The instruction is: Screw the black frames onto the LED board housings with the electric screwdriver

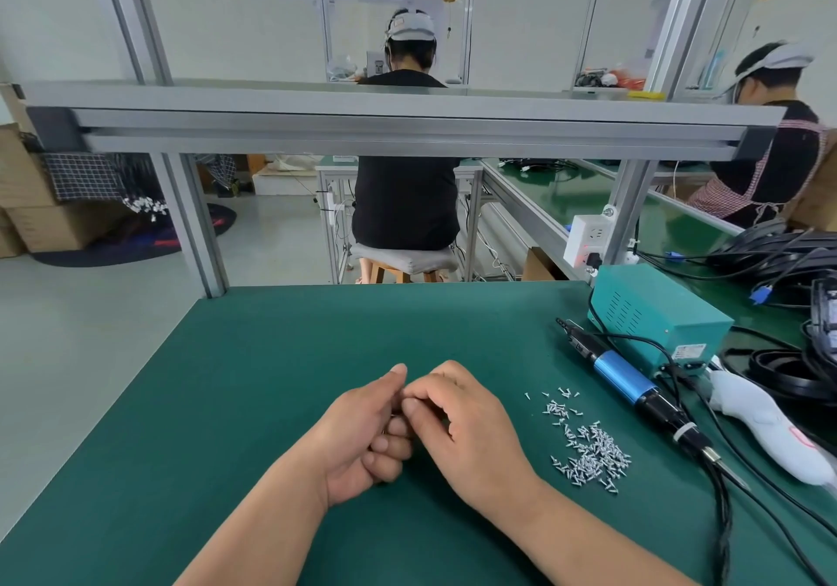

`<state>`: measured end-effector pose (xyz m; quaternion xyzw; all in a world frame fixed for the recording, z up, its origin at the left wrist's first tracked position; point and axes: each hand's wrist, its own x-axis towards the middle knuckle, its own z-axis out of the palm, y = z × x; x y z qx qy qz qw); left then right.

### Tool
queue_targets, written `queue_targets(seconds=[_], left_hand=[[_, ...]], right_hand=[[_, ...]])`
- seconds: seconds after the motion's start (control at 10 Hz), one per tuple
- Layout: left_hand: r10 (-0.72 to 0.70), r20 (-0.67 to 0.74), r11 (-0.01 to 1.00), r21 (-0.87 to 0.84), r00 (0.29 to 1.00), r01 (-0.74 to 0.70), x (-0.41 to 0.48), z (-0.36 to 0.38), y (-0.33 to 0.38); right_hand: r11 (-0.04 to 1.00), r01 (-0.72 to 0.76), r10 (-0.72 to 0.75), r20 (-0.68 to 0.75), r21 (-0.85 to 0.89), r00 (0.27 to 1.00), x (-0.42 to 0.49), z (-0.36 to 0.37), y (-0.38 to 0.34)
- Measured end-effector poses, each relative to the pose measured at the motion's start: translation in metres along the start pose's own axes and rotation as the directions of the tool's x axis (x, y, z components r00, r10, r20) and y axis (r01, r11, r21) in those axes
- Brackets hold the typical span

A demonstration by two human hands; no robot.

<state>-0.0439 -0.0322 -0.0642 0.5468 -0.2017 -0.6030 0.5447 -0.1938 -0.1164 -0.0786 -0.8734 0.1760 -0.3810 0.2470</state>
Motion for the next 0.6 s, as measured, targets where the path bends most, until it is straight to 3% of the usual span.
queue_targets(seconds=[0.3,0.5,0.6], left_hand=[[0.006,0.003,0.999,-0.045,1.0,-0.006,0.004,-0.001,0.0],[0.006,-0.044,0.964,-0.264,0.999,-0.018,0.009,-0.005,-0.001],[-0.002,-0.026,0.894,-0.449,1.0,-0.01,0.008,-0.005,0.0]], right_hand=[[0.994,-0.018,0.026,-0.068,0.108,0.997,-0.002,-0.01,0.007],[0.988,-0.023,0.04,-0.113,0.151,0.993,-0.002,-0.02,0.004],[0.979,0.015,0.02,-0.171,0.202,0.985,0.0,-0.027,-0.002]])
